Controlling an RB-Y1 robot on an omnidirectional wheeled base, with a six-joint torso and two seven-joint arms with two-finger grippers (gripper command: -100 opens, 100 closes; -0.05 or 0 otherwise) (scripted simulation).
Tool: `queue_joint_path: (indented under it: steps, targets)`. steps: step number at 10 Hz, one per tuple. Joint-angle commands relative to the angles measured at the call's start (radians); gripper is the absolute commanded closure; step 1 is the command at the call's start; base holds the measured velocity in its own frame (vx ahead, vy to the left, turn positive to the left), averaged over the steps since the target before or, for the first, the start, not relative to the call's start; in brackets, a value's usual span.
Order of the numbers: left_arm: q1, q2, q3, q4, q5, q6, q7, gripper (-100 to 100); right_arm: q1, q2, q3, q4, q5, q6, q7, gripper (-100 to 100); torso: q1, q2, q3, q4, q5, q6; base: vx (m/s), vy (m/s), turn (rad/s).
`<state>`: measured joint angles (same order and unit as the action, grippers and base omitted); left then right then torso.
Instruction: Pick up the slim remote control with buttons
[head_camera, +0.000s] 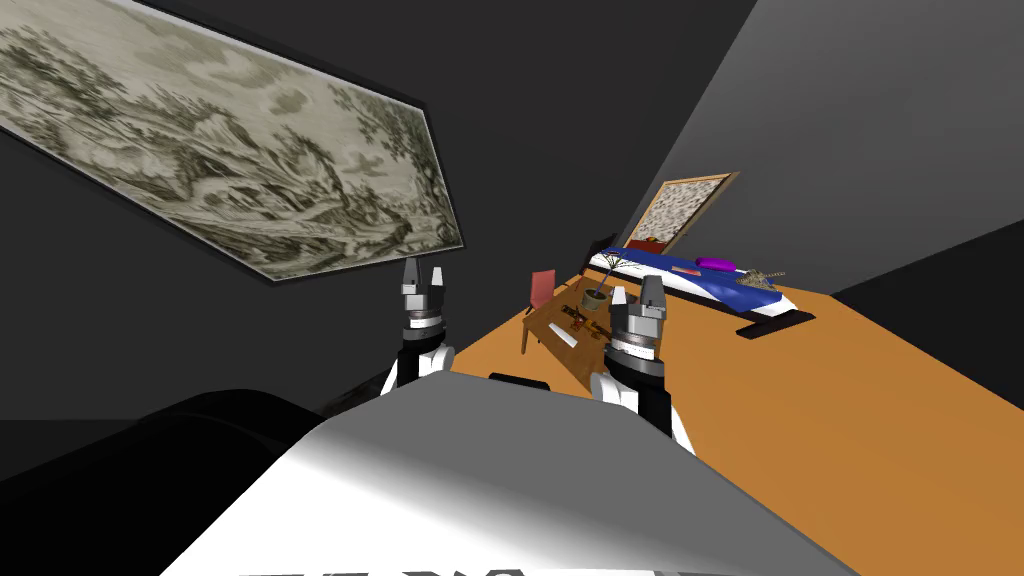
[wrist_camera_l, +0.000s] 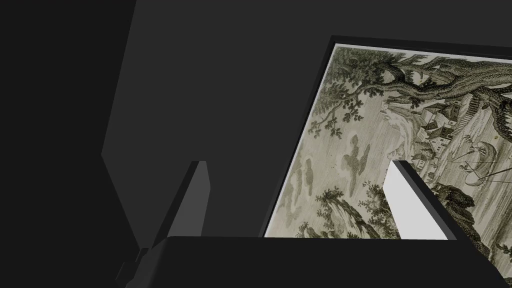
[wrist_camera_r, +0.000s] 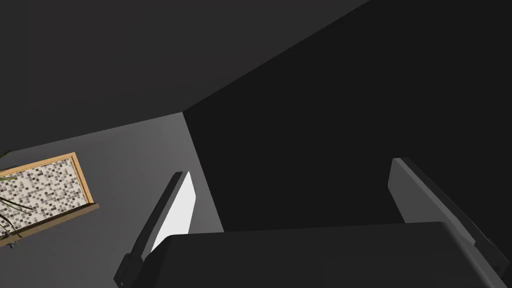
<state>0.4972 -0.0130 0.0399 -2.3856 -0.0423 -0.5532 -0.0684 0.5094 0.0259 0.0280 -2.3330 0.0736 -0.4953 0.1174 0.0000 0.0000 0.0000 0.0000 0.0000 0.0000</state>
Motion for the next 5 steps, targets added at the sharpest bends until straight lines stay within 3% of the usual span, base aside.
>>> queue_joint_path:
  steps: [1,3,5]
  targets:
    - [0.0,0.0,0.0,0.0,0.0,0.0,0.0,0,-0.001,-0.036,0.003,0.006,0.0,0.001,0.001,-100,0.0,0.0,0.0,0.0,0.0,0.0,0.004,0.025,0.031]
    - [0.0,0.0,0.0,0.0,0.0,0.0,0.0,0,-0.001,-0.09,0.009,0.021,0.0,0.005,0.005,-100,0.003,0.0,0.0,0.0,0.001,0.0,0.008,0.055,0.043]
    - [0.0,0.0,0.0,0.0,0.0,0.0,0.0,0,0.001,-0.146,0.02,0.045,0.001,0.009,0.011,-100,0.005,-0.001,0.0,0.0,0.001,0.0,0.007,0.103,0.05]
